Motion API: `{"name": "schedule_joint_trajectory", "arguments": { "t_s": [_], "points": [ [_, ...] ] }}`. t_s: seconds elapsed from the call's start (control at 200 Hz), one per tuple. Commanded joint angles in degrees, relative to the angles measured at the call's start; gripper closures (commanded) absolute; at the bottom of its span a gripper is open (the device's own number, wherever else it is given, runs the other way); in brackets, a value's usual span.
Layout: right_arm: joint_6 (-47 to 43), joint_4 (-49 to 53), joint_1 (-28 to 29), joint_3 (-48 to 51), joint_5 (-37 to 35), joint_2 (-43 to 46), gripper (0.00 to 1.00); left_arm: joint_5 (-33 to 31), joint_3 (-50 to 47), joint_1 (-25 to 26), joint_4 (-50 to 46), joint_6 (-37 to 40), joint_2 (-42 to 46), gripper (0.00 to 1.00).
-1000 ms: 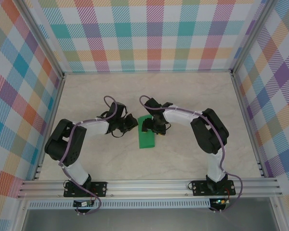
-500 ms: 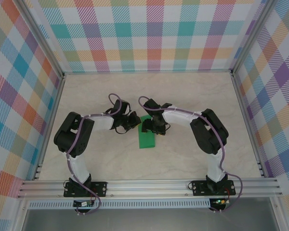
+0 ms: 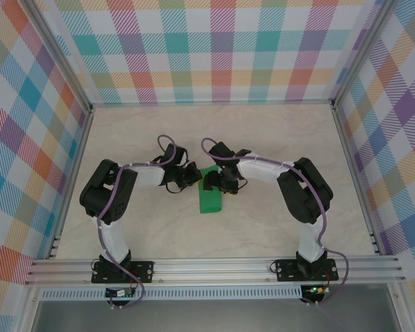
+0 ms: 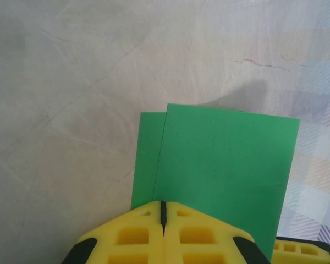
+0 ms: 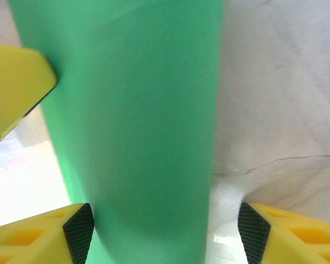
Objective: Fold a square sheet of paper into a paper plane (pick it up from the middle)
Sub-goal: Hold the square sheet of paper at the center of the table.
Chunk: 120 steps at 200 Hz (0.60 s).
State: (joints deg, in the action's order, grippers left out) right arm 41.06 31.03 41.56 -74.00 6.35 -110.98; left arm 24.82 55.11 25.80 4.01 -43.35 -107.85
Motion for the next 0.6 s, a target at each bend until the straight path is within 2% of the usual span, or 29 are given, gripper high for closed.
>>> {"name": "schedule_joint_trajectory", "arguments": {
  "t_s": [0.0, 0.12, 0.29, 0.596],
  "points": [
    [-0.98, -1.66, -1.07, 0.46, 6.52, 2.86, 0.28, -3.27, -0.44, 0.54, -6.66, 2.69, -0.43, 1.0],
    [-1.27, -0.57, -2.76, -0.22, 10.06, 2.68, 0.31, -3.77, -0.57, 0.56, -7.17, 3.2, -0.43, 1.0],
    [-1.68, 0.32, -5.02, -0.04, 11.06, 2.17, 0.32, -3.77, -0.71, 0.55, -7.22, 3.28, -0.6, 1.0],
    [-2.69, 1.03, -5.9, -0.25, 10.9, -1.1, 0.47, -3.6, -0.51, 0.51, -7.29, 3.47, -0.43, 1.0]
  ]
}}
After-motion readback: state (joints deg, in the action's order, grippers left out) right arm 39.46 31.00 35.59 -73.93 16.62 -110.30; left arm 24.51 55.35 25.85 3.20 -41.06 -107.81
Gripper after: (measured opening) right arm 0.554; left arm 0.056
